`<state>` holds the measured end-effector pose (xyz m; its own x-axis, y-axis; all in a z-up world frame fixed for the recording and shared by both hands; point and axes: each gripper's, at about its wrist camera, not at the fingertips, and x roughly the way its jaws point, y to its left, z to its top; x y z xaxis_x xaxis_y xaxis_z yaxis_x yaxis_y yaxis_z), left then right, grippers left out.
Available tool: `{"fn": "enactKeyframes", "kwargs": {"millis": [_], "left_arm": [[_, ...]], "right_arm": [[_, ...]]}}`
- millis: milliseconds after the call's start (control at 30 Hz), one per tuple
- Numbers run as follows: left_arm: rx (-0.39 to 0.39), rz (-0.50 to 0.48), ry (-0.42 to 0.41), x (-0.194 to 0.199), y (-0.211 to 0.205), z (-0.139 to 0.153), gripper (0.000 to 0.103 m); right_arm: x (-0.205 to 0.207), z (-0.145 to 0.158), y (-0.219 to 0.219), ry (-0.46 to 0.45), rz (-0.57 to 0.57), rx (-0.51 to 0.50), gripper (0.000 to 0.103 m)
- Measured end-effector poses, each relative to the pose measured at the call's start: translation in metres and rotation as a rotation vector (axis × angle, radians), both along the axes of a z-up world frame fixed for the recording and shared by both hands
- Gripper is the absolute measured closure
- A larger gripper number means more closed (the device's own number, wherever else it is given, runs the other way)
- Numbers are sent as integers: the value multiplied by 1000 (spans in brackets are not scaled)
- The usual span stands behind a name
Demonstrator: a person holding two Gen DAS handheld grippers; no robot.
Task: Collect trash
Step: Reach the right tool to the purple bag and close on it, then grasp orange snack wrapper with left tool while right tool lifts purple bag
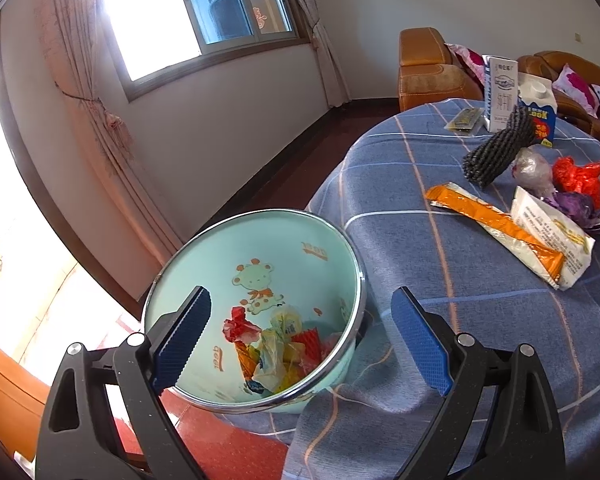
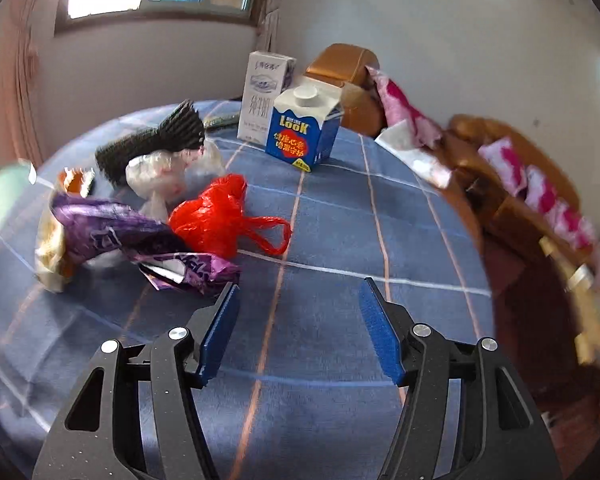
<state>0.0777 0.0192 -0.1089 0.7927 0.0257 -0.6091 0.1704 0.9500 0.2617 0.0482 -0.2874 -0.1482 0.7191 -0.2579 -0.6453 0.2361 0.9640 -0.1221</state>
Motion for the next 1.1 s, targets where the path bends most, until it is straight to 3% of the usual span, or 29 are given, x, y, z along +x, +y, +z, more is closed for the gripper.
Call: {"fn": "enactKeyframes", "kwargs": {"millis": [133, 200, 367, 500, 567, 767, 967, 1100], "left_arm": [[2, -15, -4, -3, -6, 1, 13], [4, -19, -5, -4, -7, 1, 13], [-2, -21, -2, -4, -6, 1, 13], [-3, -27, 3, -4, -8, 0, 13], [-9, -29, 8, -3, -8, 0, 13], [-22, -52, 12, -8, -16, 3, 13], [-20, -132, 7, -17, -48, 8, 13], [-7, -189, 8, -18, -77, 9, 13]], "right_arm": [[-3, -2, -8, -45, 47, 274, 42], [5, -4, -6, -43, 52, 325, 47], [40, -17, -3, 32, 69, 416, 47], [49, -23, 2, 70, 123, 439, 83], [47, -23, 4, 64, 132, 437, 92], [22, -3, -2, -57, 122, 482, 95], [-7, 34, -27, -173, 37, 424, 95], [-17, 36, -45, -188, -5, 393, 95]]}}
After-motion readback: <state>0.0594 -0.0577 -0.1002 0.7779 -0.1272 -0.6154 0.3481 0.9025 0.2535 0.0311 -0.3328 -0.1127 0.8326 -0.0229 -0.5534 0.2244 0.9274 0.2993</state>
